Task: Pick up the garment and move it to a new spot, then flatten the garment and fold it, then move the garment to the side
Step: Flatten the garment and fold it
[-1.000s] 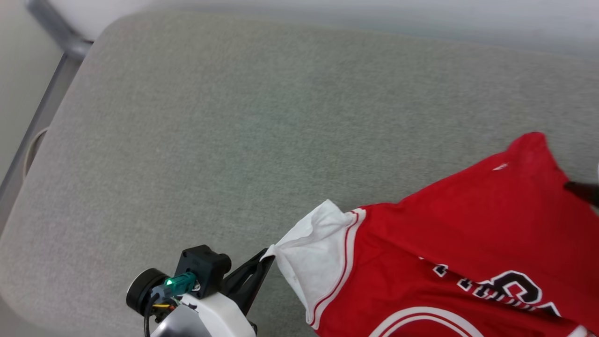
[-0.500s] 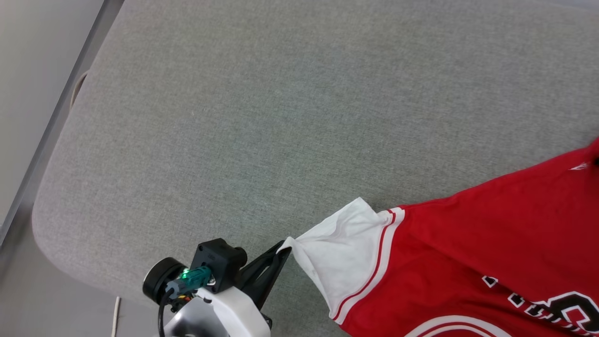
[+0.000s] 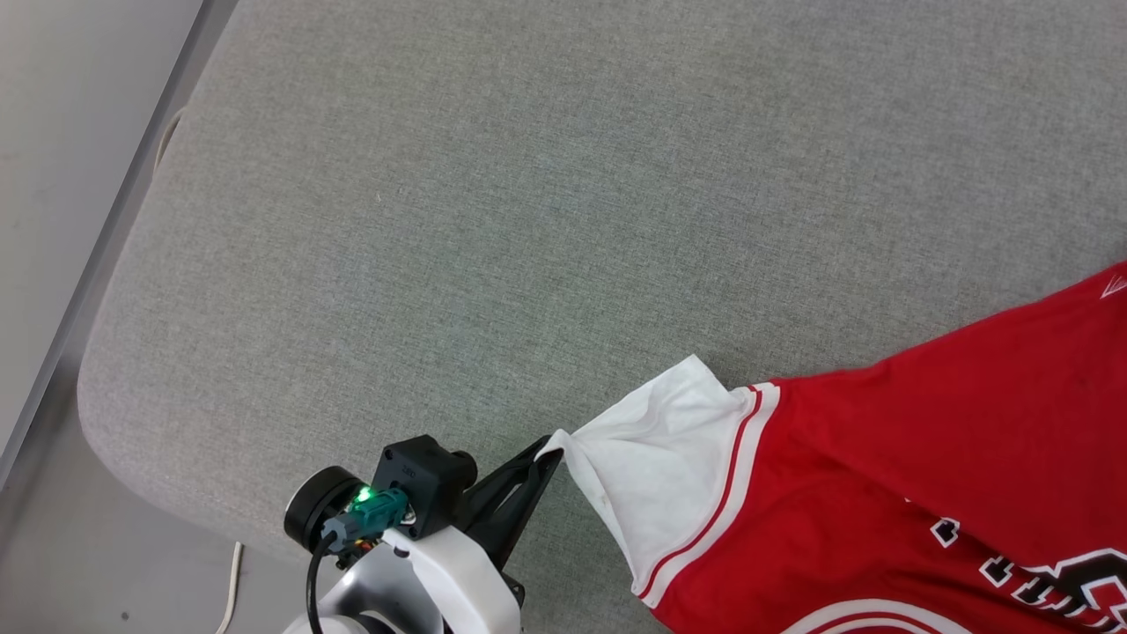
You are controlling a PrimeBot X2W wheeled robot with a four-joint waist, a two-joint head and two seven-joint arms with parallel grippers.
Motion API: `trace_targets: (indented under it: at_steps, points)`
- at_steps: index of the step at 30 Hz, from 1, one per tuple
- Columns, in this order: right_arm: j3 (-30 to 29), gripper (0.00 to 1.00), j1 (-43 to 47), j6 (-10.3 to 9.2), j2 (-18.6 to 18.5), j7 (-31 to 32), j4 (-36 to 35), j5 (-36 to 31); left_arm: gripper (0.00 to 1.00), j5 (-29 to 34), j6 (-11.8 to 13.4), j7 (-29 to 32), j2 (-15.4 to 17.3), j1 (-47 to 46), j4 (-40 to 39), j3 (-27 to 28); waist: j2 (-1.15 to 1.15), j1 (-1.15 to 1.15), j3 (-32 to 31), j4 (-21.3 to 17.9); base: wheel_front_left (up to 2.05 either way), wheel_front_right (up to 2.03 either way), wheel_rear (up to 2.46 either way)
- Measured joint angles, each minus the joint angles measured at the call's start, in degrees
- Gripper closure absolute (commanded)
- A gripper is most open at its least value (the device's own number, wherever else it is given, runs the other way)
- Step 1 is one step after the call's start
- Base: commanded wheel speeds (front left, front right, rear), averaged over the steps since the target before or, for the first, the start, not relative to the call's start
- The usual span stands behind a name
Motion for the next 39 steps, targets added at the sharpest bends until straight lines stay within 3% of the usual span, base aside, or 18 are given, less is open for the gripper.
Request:
trace_targets:
  at_steps: [18,29,39]
  points:
    - [1.9,1.00,-1.1,0.00,2.1,-16.0,4.0,5.0,1.00,-0.5,1.3,-0.8,2.1,0.0,0.7,2.4,0.00,0.00,-8.3,-3.6,0.00,0.00,0.00]
    - [3.6,1.00,-2.6,0.00,2.6,-22.8,1.7,8.7,1.00,-1.2,4.3,-0.7,6.3,-1.5,-3.2,8.9,0.00,-0.01,-16.7,-9.7,0.00,0.00,0.00]
    - [2.2,1.00,-3.5,0.01,3.4,-27.7,-3.8,10.1,1.00,-2.5,5.5,-0.5,9.9,-6.8,-5.4,16.0,0.00,-0.01,-21.7,-16.0,0.00,0.00,0.00]
